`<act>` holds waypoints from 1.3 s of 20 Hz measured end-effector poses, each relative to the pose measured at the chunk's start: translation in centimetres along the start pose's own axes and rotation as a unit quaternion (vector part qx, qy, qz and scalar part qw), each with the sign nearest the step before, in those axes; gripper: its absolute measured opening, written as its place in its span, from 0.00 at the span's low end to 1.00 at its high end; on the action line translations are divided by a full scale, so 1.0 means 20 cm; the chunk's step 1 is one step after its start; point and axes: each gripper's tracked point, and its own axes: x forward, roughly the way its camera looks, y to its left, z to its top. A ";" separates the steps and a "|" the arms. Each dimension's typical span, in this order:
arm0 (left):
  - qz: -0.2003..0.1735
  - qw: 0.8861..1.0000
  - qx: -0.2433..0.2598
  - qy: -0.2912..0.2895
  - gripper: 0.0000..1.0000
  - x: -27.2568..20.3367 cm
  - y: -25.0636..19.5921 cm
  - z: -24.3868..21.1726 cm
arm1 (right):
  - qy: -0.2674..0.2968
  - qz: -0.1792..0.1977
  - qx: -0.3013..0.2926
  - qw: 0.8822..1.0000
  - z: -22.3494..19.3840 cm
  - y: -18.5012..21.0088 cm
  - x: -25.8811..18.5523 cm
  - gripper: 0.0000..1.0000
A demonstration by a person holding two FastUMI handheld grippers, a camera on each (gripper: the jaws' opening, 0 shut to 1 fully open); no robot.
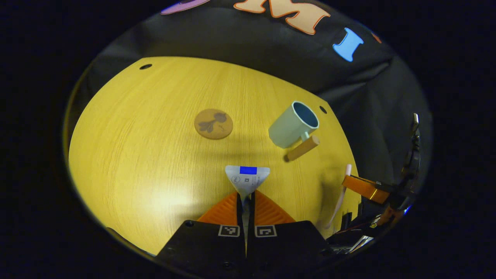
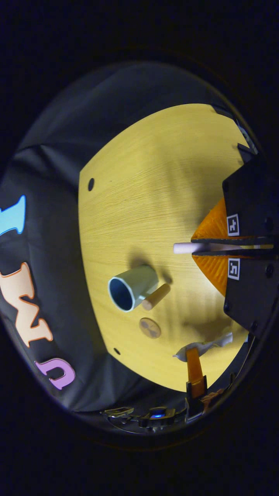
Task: Put the toothbrush and toothpaste on the desktop into the cup, then pick up the cup and place it on the coaster on the desktop.
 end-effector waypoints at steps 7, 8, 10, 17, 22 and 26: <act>-0.030 0.993 0.042 -0.107 0.00 -0.09 -0.04 0.37 | -0.176 0.058 -0.019 0.983 0.55 0.20 -0.19 0.06; -0.037 0.990 0.048 -0.125 0.00 -0.10 -0.06 0.43 | -0.196 0.070 -0.013 0.978 0.63 0.23 -0.22 0.06; -0.049 0.983 0.061 -0.166 0.00 -0.12 -0.10 0.56 | -0.232 0.097 0.007 0.968 0.77 0.30 -0.26 0.06; -0.113 0.948 0.081 -0.287 0.00 -0.15 -0.27 0.90 | -0.341 0.146 0.034 0.928 1.15 0.45 -0.21 0.06; -0.144 0.922 0.108 -0.343 0.00 -0.08 -0.39 1.10 | -0.361 0.135 0.028 0.923 1.18 0.49 0.03 0.06; -0.167 0.908 0.132 -0.360 0.00 0.01 -0.50 1.18 | -0.332 0.125 0.027 0.934 1.05 0.49 0.27 0.06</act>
